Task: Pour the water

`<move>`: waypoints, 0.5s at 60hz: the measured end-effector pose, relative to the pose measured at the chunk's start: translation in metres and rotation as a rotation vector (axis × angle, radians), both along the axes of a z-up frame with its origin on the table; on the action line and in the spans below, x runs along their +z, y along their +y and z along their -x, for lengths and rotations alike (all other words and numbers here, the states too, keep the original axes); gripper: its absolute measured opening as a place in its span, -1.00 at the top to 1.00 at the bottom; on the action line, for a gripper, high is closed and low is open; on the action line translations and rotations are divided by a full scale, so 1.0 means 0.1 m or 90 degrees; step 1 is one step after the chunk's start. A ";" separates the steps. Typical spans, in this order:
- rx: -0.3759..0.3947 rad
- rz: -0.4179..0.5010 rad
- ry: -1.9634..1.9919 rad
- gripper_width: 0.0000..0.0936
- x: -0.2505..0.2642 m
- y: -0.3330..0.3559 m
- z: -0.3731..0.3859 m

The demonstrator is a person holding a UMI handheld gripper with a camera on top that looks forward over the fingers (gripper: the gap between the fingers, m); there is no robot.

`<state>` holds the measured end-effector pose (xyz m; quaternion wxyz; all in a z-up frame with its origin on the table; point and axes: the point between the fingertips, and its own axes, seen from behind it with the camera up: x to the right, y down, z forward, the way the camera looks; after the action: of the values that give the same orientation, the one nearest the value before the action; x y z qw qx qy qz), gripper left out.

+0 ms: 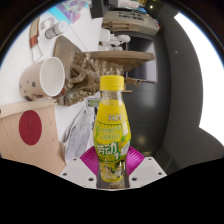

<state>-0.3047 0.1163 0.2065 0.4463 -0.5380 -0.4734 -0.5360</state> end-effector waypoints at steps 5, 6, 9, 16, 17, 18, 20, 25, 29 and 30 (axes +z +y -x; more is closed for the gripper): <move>0.008 0.006 -0.109 0.32 -0.12 0.08 0.15; 0.010 0.006 -0.133 0.33 -0.14 0.10 0.17; 0.024 0.007 -0.190 0.33 -0.21 0.17 0.25; 0.033 0.017 -0.250 0.33 -0.32 0.22 0.36; 0.034 0.017 -0.254 0.33 -0.32 0.23 0.36; 0.034 0.016 -0.256 0.33 -0.32 0.23 0.37; 0.034 0.021 -0.253 0.33 -0.33 0.24 0.39; 0.033 0.028 -0.211 0.33 -0.33 0.23 0.40; 0.027 0.037 -0.135 0.32 -0.30 0.20 0.40; 0.023 0.041 -0.107 0.33 -0.30 0.19 0.39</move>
<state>-0.3440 0.1355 0.1762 0.3967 -0.4966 -0.5361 -0.5555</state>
